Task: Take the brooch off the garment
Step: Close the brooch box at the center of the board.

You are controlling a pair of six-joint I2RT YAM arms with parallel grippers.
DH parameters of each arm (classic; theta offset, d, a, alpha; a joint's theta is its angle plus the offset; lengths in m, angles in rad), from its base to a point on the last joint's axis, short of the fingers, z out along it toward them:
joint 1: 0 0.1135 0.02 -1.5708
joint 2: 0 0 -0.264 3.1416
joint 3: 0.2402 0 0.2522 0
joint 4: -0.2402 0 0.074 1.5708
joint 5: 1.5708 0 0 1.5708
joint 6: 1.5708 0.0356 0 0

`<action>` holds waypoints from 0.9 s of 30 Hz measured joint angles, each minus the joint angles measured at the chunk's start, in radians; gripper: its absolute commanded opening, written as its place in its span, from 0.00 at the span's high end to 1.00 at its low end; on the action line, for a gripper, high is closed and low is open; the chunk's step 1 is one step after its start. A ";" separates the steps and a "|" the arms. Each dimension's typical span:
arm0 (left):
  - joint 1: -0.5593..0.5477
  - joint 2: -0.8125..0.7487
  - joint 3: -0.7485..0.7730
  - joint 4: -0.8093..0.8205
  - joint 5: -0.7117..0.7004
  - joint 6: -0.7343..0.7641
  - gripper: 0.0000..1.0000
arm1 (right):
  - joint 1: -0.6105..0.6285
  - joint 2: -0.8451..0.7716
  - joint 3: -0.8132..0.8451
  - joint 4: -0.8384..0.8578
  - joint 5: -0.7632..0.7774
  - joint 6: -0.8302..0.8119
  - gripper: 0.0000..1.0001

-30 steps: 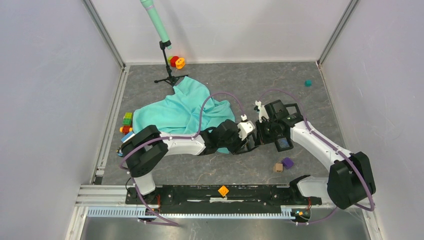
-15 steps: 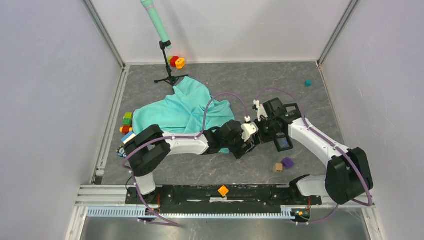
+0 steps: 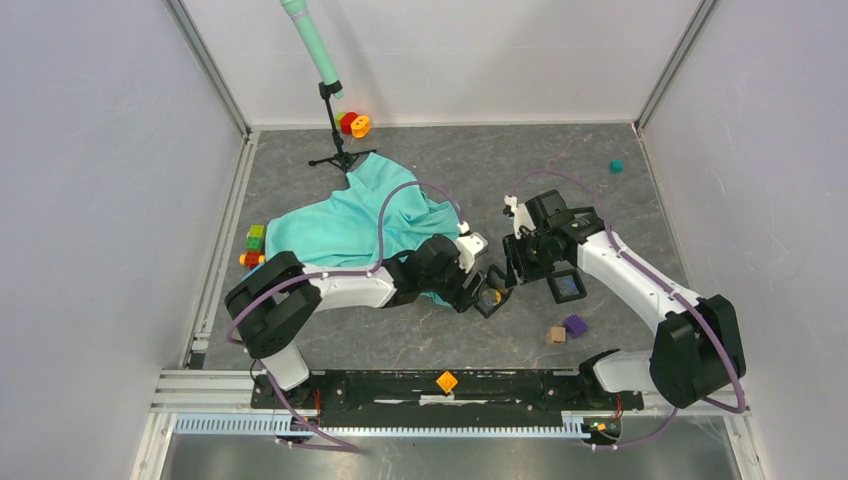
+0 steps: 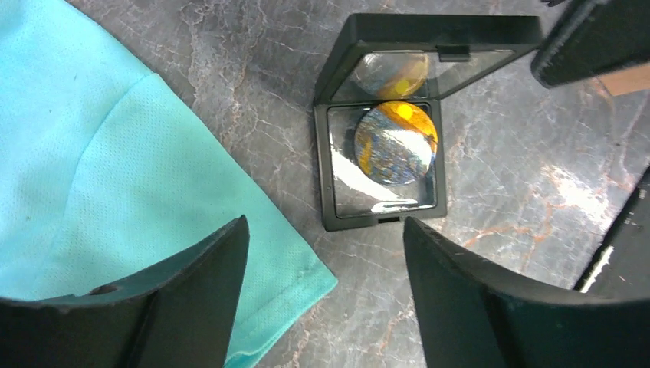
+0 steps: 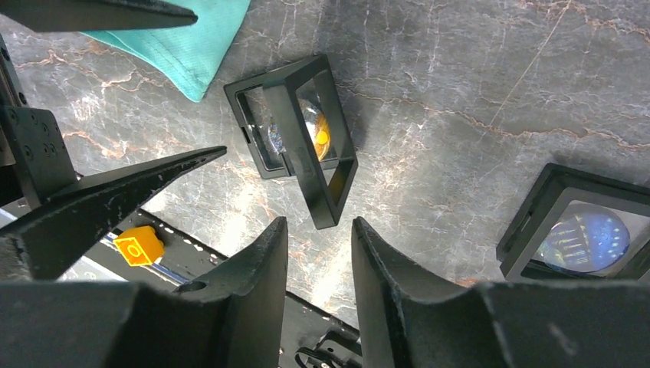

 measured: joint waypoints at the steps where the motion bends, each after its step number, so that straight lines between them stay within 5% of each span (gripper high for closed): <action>1: 0.000 -0.010 -0.008 0.002 0.001 -0.012 0.31 | 0.000 -0.002 0.000 0.001 -0.005 -0.002 0.66; 14: -0.002 -0.071 -0.112 0.050 0.066 -0.196 0.73 | -0.011 -0.014 0.000 0.089 -0.076 0.004 0.74; 27: -0.014 -0.026 -0.121 0.075 0.115 -0.286 0.85 | -0.030 -0.010 0.000 0.108 -0.063 0.001 0.79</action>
